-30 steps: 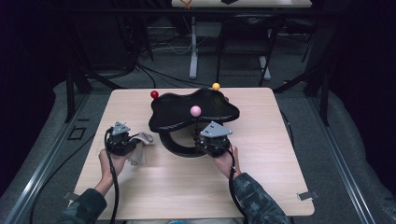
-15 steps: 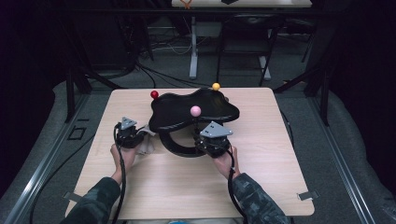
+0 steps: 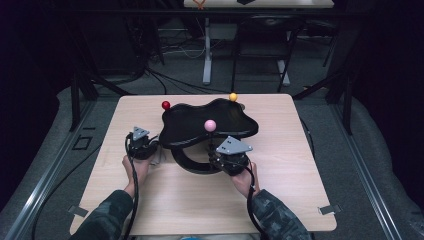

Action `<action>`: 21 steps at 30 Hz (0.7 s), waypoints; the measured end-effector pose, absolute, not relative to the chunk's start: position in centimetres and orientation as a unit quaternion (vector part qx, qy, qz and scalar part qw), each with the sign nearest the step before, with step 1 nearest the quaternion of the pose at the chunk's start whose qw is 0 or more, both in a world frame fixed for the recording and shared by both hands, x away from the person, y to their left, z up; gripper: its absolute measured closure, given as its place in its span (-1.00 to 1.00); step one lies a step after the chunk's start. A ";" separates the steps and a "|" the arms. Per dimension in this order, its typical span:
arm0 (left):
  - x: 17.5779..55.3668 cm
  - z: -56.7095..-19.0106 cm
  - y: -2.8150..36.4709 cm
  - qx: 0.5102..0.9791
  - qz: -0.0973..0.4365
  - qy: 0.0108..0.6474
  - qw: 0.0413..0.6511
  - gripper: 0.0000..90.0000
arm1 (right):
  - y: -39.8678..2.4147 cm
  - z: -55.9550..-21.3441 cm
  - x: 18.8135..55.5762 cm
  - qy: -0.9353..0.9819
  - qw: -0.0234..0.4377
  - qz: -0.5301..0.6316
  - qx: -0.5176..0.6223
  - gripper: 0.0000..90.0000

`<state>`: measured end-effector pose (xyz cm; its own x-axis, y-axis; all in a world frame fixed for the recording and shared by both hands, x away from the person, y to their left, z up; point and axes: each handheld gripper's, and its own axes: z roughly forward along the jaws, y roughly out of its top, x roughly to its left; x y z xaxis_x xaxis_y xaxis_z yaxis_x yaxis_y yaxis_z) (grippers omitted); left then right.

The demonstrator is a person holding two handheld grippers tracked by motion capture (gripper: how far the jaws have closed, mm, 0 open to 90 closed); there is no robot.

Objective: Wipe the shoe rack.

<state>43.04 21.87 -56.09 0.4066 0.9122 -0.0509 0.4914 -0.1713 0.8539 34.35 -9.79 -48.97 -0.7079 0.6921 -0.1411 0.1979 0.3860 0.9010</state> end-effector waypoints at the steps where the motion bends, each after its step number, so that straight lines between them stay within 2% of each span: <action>1: 43.0 -56.2 21.7 0.723 0.249 0.484 0.425 0.84 | -9.9 -48.9 34.1 0.793 0.260 0.474 0.282 0.67; 7: 43.3 -56.8 20.7 0.729 0.249 0.479 0.422 0.84 | -10.0 -48.9 32.9 0.794 0.257 0.474 0.280 0.66; 11: 43.6 -57.3 20.0 0.731 0.247 0.480 0.418 0.84 | -9.9 -48.9 32.5 0.787 0.270 0.475 0.287 0.56; 13: 43.7 -57.6 19.8 0.732 0.243 0.484 0.413 0.84 | -9.8 -48.8 32.4 0.788 0.280 0.465 0.291 0.60; 21: 44.1 -58.2 19.7 0.734 0.237 0.489 0.408 0.84 | -9.8 -48.8 32.6 0.789 0.270 0.470 0.289 0.64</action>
<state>44.13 19.74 -58.19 0.4092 0.9110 -0.0516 0.5251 -0.1889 0.8298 32.61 -9.81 -48.85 -0.6877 0.7095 -0.1541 0.2030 0.3916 0.8975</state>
